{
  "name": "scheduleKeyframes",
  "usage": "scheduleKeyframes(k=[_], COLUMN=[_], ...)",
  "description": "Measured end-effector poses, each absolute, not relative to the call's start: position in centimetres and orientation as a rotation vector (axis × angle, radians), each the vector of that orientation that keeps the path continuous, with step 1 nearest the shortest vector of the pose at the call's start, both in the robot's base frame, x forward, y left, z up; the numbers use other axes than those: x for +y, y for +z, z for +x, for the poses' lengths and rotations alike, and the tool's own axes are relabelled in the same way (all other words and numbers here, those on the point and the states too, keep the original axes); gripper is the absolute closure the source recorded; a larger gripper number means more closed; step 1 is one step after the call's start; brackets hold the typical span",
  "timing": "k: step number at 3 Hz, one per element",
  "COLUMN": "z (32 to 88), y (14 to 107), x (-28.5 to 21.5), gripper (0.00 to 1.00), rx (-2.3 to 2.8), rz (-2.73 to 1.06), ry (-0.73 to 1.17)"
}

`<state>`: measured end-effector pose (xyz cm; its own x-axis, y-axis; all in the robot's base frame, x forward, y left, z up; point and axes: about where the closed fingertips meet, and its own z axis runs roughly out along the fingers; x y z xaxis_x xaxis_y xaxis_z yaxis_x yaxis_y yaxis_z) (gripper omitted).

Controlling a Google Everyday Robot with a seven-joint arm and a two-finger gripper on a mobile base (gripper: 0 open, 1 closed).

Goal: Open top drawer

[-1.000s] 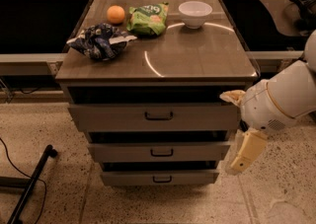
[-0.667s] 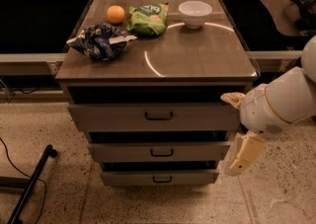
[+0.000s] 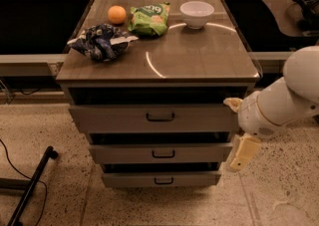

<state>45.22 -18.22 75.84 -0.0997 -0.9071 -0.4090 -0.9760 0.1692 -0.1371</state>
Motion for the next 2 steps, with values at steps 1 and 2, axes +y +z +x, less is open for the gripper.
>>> scheduleKeyframes(k=[1,2], z=[48.74,48.75], y=[71.34,71.33], x=[-19.56,-19.56], gripper=[0.0,0.0], rx=[2.088,2.088], rz=[-1.859,-1.86], ry=[0.19,0.19])
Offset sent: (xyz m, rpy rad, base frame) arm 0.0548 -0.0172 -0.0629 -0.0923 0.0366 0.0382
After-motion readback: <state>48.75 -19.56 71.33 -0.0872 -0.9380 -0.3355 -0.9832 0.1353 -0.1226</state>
